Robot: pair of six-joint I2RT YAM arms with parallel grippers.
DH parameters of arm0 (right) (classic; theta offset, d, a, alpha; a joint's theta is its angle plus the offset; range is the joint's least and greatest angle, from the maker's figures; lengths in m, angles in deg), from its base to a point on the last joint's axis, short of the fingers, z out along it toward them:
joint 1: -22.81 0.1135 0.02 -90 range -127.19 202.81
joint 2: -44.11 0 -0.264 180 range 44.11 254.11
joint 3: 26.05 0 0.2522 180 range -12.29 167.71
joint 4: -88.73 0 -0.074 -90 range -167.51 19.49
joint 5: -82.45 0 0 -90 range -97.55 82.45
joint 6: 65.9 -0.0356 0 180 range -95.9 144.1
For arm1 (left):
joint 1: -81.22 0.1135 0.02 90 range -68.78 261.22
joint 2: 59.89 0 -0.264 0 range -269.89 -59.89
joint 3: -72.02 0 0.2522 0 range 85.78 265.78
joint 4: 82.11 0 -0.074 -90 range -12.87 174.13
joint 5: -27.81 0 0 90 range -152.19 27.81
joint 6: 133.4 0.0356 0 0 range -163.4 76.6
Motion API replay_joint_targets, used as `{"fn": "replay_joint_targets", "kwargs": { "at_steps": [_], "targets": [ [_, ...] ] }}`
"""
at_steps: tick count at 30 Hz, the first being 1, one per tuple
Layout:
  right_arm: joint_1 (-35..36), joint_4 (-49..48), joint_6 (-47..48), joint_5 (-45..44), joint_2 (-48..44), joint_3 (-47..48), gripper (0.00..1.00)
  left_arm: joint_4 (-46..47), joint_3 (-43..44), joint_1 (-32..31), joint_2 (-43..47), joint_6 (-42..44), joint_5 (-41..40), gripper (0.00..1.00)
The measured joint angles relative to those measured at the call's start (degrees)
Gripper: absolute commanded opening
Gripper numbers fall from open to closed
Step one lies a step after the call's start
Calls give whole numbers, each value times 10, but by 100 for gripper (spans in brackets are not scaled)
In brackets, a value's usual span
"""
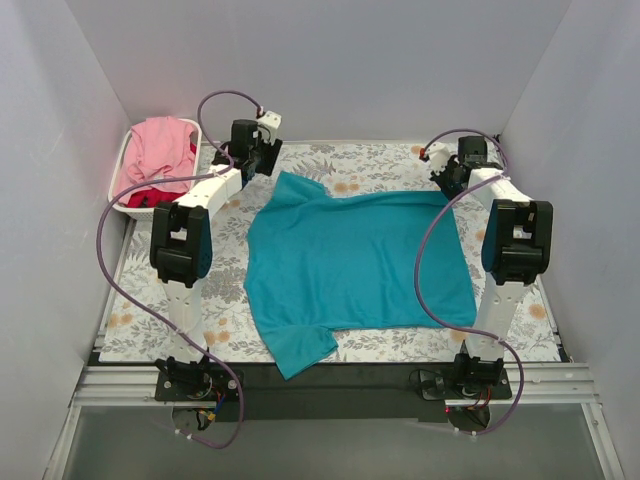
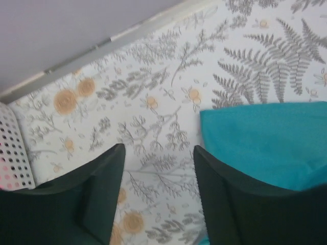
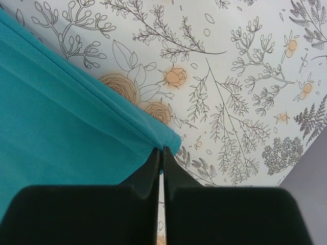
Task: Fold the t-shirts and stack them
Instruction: Fold the tshirt
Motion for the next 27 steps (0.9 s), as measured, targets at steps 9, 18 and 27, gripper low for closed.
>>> {"fn": "replay_joint_targets", "kwargs": {
  "at_steps": [9, 18, 27],
  "targets": [
    [3, 3, -17, -26, 8, 2, 73, -7, 19, 23, -10, -52, 40, 53],
    [3, 48, -18, -14, -83, -36, 57, -100, -208, 42, 168, -86, 129, 29],
    [8, 104, -17, 19, -119, -133, 45, -146, -245, 28, 152, -113, 174, 25]
  ]
}}
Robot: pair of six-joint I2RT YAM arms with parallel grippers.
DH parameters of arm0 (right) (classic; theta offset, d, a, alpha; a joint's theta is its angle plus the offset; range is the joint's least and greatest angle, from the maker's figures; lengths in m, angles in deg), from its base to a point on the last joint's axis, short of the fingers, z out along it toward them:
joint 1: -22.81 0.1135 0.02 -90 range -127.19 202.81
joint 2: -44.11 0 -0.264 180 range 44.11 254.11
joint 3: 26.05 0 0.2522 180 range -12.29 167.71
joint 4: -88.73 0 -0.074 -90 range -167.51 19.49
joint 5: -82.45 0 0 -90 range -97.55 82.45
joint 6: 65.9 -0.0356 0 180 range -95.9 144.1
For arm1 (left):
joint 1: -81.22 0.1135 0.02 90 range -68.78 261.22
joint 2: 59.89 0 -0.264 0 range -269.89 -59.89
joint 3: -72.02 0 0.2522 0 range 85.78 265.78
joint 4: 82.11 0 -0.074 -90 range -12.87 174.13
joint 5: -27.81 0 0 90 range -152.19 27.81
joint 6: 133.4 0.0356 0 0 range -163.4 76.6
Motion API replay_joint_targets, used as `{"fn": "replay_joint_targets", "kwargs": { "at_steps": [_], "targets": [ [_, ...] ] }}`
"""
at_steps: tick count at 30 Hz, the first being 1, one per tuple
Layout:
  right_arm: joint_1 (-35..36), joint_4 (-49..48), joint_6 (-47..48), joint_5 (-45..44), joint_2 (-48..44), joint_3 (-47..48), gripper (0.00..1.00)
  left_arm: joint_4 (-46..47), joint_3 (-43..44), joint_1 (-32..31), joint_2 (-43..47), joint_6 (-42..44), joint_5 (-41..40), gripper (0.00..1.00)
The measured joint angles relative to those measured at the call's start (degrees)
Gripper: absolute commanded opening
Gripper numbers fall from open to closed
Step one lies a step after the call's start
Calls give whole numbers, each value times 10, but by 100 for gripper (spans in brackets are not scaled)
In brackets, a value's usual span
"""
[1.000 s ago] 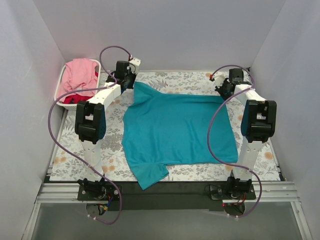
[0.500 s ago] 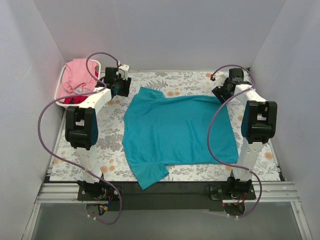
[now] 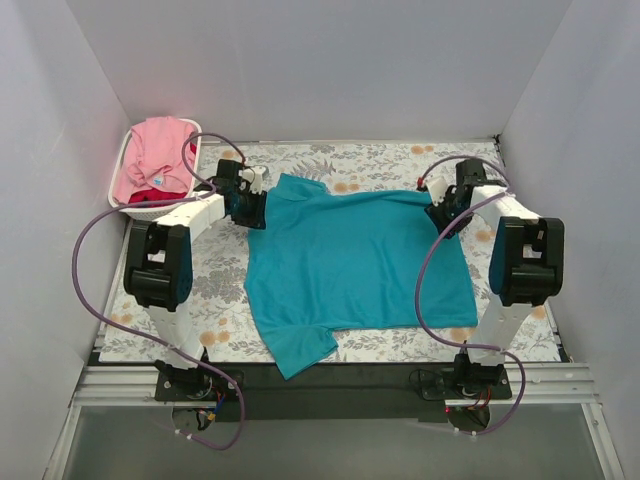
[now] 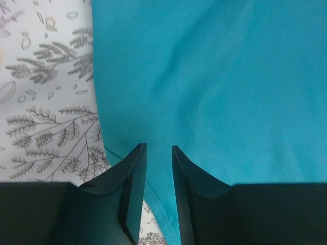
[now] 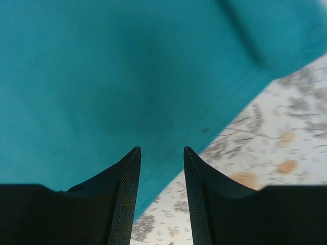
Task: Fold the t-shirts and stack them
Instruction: Fold the tshirt
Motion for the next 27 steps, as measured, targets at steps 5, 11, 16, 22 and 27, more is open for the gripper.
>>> {"fn": "replay_joint_targets", "kwargs": {
  "at_steps": [5, 11, 16, 22, 27],
  "targets": [
    [3, 28, 2, 4, 7, -57, 45, -25, -22, 0, -7, -2, -13, 23],
    [15, 5, 6, 3, -23, -103, 46, -42, -78, 4, 16, 9, -37, 20],
    [26, 2, 8, 7, -59, -143, 48, -64, -111, 16, 47, 17, -48, 18],
    [19, 64, 2, 38, -49, -104, 63, -133, -58, 28, 50, 31, -36, 45],
    [-11, 89, -30, 75, -5, 60, 64, -128, 131, 28, 9, 20, -18, 49]
  ]
}}
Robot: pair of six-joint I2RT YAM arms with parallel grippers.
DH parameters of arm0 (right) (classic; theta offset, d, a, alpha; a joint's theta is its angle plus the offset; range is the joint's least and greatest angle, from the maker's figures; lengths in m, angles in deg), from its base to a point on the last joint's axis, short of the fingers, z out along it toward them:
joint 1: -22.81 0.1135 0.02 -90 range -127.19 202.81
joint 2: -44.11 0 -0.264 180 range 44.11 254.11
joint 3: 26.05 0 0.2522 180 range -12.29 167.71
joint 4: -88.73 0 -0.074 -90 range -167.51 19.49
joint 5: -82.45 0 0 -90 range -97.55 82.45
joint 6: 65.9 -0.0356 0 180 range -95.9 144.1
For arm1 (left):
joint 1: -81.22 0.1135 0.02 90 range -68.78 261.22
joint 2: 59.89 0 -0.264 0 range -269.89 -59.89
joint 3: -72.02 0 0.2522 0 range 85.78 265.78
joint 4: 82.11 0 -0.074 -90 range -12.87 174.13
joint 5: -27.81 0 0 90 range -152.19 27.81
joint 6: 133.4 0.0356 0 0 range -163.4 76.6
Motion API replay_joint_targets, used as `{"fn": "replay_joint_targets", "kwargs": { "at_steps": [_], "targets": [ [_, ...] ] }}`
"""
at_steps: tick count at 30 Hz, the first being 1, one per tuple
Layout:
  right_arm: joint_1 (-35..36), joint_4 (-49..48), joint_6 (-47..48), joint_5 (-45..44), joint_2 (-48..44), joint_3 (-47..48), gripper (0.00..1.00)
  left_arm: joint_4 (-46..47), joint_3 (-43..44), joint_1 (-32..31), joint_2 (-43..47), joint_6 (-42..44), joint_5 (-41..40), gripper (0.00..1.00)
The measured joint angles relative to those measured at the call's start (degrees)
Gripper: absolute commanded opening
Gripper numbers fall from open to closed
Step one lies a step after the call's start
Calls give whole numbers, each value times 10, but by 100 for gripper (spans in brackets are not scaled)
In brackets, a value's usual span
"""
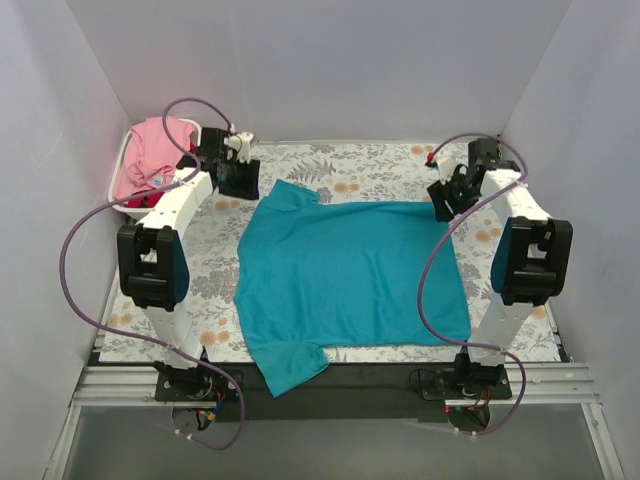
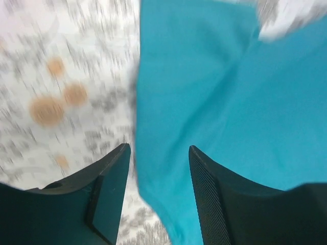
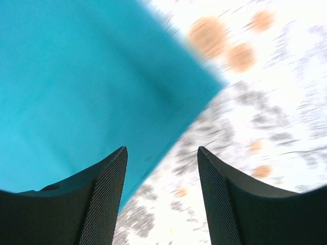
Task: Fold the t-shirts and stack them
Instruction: Fold the tshirt
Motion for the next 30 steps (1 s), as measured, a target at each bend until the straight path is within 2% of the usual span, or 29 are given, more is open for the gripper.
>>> {"fn": "replay_joint_targets", "kwargs": {
  "at_steps": [6, 14, 17, 22, 24, 26, 30],
  "targets": [
    [-19, -11, -40, 8, 92, 154, 65, 51, 144, 0, -105, -38, 12, 53],
    [-24, 1, -56, 6, 203, 213, 65, 77, 192, 0, -245, -75, 12, 54],
    [-24, 4, -58, 4, 225, 231, 60, 79, 198, 0, -264, -81, 9, 54],
    [-24, 0, -69, -9, 264, 284, 60, 93, 204, 0, -273, -91, 5, 52],
    [-24, -3, -76, -11, 271, 294, 58, 97, 206, 0, -274, -92, 5, 52],
    [-24, -7, -84, -11, 272, 296, 52, 103, 209, 0, -274, -92, 3, 50],
    [-24, -15, -89, -12, 273, 303, 52, 110, 226, 0, -283, -92, 3, 51]
  ]
}}
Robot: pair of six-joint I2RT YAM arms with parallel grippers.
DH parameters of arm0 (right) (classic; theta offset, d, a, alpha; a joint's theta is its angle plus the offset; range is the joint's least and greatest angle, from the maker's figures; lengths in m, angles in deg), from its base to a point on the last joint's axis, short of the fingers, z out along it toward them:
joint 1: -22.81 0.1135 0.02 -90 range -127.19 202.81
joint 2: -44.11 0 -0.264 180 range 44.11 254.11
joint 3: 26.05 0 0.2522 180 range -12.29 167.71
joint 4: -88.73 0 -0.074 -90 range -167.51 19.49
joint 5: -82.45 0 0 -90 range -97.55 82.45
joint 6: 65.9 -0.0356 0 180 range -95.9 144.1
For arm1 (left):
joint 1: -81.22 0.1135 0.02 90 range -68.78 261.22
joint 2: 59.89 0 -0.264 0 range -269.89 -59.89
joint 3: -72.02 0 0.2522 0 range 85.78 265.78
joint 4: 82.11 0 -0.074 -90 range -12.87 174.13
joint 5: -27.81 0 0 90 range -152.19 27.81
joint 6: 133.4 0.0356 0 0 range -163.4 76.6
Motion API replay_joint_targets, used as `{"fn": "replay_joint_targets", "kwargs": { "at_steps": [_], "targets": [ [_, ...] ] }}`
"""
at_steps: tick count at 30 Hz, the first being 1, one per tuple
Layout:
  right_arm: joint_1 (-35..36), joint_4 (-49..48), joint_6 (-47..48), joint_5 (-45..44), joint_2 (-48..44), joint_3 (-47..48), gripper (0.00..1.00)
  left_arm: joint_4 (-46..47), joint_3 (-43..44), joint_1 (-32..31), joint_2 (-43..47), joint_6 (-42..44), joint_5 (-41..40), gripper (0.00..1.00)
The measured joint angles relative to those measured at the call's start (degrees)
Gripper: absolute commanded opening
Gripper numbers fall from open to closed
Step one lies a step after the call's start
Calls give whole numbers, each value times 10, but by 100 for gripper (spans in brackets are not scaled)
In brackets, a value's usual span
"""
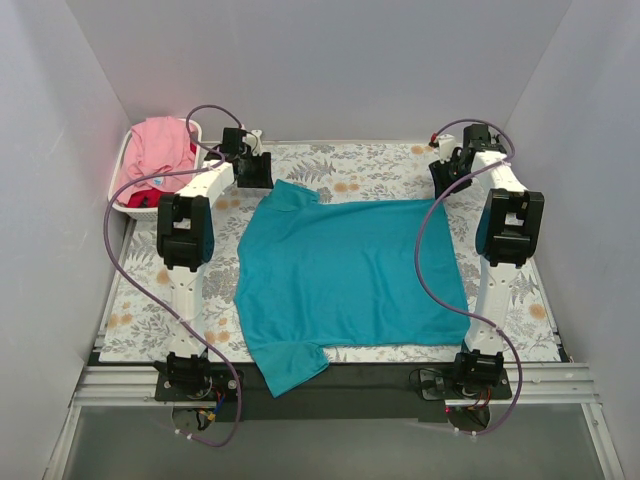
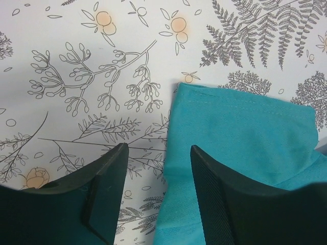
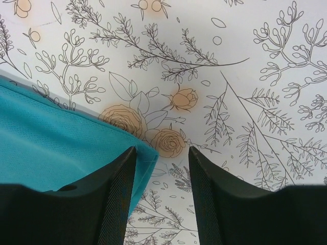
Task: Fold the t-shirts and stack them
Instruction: Fold the tshirt
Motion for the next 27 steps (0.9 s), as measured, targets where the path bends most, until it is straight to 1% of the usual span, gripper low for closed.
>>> {"fn": "replay_joint_targets", "kwargs": {
  "at_steps": [3, 8, 12, 18, 20, 22, 23, 25, 26, 27],
  "targets": [
    [0, -2, 2, 1, 0, -2, 52, 2, 2, 0, -2, -1, 2, 54],
    [0, -7, 6, 21, -4, -31, 55, 4, 9, 0, -10, -5, 11, 54],
    [0, -6, 11, 39, -7, -38, 56, 10, 12, -4, -19, 1, 16, 56],
    [0, 1, 15, 46, -7, -38, 54, 14, 16, -26, -30, 17, -15, 53],
    [0, 3, 15, 46, -7, -38, 52, 14, 16, -33, -30, 23, -24, 50],
    [0, 3, 16, 46, -7, -38, 47, 15, 15, -38, -30, 30, -33, 47],
    [-1, 3, 16, 46, -7, -38, 42, 15, 14, -40, -30, 33, -36, 43],
    [-1, 4, 17, 46, -6, -38, 36, 19, 11, -45, -30, 39, -44, 36],
    [-1, 4, 17, 46, -6, -38, 28, 20, 11, -47, -30, 42, -47, 26],
    [-1, 3, 19, 46, -6, -38, 24, 22, 10, -48, -30, 42, -52, 21]
  ]
}}
